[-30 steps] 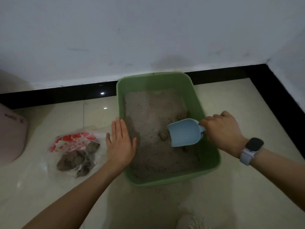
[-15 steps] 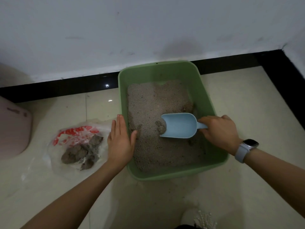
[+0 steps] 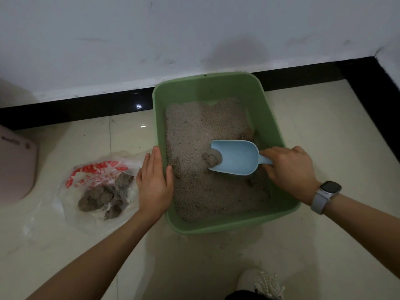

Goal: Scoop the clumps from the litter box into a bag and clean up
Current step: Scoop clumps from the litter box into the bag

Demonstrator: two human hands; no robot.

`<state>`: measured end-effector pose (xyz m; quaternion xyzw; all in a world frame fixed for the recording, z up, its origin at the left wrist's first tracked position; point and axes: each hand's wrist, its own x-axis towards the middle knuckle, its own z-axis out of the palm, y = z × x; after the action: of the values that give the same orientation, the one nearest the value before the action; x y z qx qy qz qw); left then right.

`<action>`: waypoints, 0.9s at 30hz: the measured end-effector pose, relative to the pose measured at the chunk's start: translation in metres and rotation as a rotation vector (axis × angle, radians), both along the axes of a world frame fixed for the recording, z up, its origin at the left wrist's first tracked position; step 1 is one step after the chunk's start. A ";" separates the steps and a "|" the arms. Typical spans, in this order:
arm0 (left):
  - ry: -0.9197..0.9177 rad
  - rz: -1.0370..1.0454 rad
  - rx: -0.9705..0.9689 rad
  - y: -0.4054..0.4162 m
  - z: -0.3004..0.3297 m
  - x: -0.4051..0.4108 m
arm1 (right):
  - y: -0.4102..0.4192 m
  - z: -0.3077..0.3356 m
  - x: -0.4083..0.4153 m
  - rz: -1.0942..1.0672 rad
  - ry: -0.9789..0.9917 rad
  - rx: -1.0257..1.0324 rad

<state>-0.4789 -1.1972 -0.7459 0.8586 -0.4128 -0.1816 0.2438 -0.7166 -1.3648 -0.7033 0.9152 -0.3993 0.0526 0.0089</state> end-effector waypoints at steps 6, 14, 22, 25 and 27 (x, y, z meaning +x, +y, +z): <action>-0.024 0.000 0.006 0.000 -0.001 0.001 | 0.004 -0.004 -0.003 -0.014 0.017 -0.095; -0.045 -0.004 0.009 -0.001 -0.001 0.001 | 0.005 -0.003 -0.011 -0.012 -0.008 -0.181; -0.039 -0.006 0.015 0.000 0.000 0.001 | 0.014 -0.009 -0.010 0.139 -0.012 -0.232; -0.039 -0.001 0.012 0.000 0.001 0.001 | 0.011 -0.013 -0.006 0.181 -0.023 -0.224; -0.040 -0.006 0.013 0.000 0.001 0.001 | 0.005 -0.014 -0.006 0.209 -0.027 -0.227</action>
<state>-0.4779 -1.1971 -0.7452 0.8624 -0.4189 -0.1678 0.2293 -0.7223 -1.3602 -0.7174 0.9442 -0.2934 0.1102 0.1016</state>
